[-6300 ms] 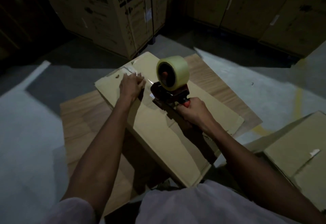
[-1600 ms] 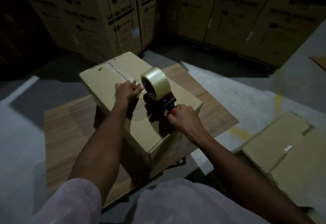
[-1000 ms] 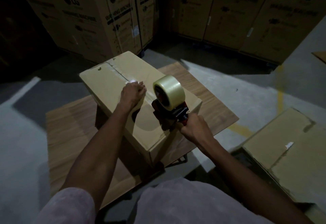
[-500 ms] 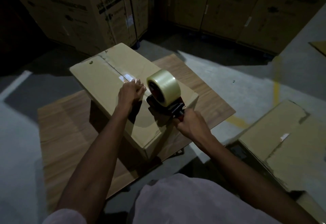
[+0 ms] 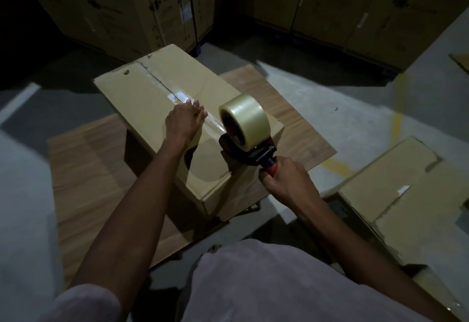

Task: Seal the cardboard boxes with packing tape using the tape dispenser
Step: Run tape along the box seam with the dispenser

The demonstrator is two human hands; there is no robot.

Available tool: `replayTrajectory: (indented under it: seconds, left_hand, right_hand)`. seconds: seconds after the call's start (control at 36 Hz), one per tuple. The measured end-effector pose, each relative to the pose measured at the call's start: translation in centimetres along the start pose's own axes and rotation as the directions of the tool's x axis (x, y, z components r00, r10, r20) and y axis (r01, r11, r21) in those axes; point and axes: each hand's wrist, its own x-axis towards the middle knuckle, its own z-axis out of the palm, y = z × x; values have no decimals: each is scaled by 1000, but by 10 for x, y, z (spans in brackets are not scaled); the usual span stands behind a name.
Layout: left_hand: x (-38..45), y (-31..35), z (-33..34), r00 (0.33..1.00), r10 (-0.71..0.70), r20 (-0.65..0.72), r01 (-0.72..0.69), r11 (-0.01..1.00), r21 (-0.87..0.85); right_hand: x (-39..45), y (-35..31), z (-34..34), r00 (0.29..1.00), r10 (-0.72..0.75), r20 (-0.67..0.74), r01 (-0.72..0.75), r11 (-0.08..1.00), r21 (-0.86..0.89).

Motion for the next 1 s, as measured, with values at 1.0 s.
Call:
replayTrajectory:
  seconds: [1.0]
  left_hand:
    - [-34,19,2,996,52,76,-49,998,-48]
  right_hand:
    - [-3,1,-5,998,-61,-26,61,998,-16]
